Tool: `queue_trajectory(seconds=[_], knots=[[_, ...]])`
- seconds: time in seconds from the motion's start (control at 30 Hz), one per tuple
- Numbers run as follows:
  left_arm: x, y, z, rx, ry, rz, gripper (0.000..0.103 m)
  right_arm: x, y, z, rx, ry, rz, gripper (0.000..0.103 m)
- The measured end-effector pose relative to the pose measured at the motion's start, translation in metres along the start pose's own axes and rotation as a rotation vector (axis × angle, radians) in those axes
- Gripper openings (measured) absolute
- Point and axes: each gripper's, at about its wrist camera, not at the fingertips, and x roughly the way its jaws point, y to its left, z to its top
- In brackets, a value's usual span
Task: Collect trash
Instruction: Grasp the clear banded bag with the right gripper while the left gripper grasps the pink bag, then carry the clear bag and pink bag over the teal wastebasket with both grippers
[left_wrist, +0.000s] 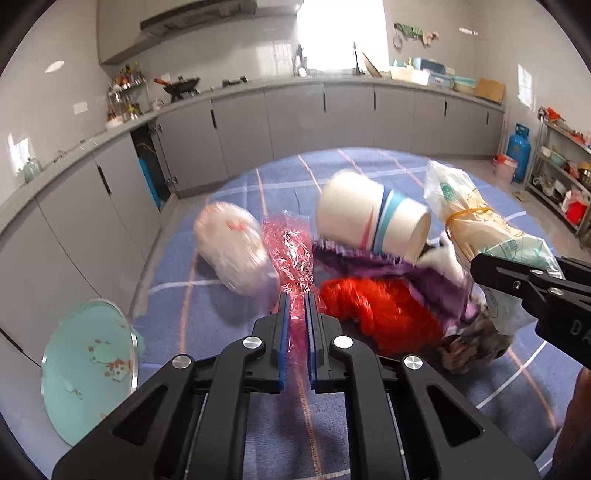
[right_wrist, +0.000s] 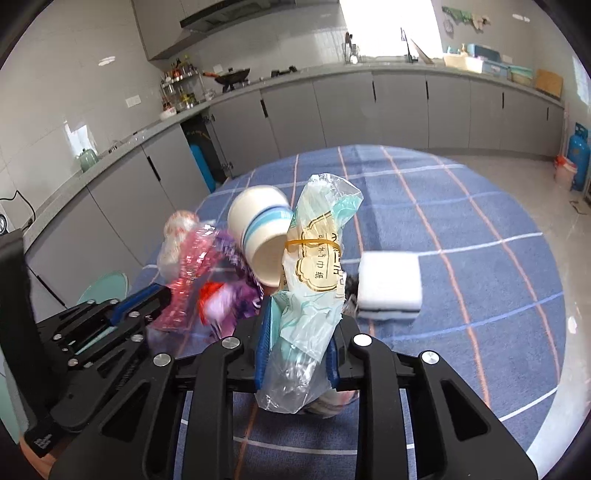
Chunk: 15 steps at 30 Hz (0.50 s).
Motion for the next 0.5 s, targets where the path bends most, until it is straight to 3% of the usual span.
queue_trajectory(seconds=[0.27,0.5], knots=[[-0.049,0.001,0.013,0.013,-0.135,0.116,0.008,-0.015,0.005,0.007,-0.029,-0.07,0.018,0.024],[-0.064,0.034,0.011,-0.051,-0.132,0.204,0.008,-0.017,0.034,0.016,-0.098,-0.085,0.09,0.024]])
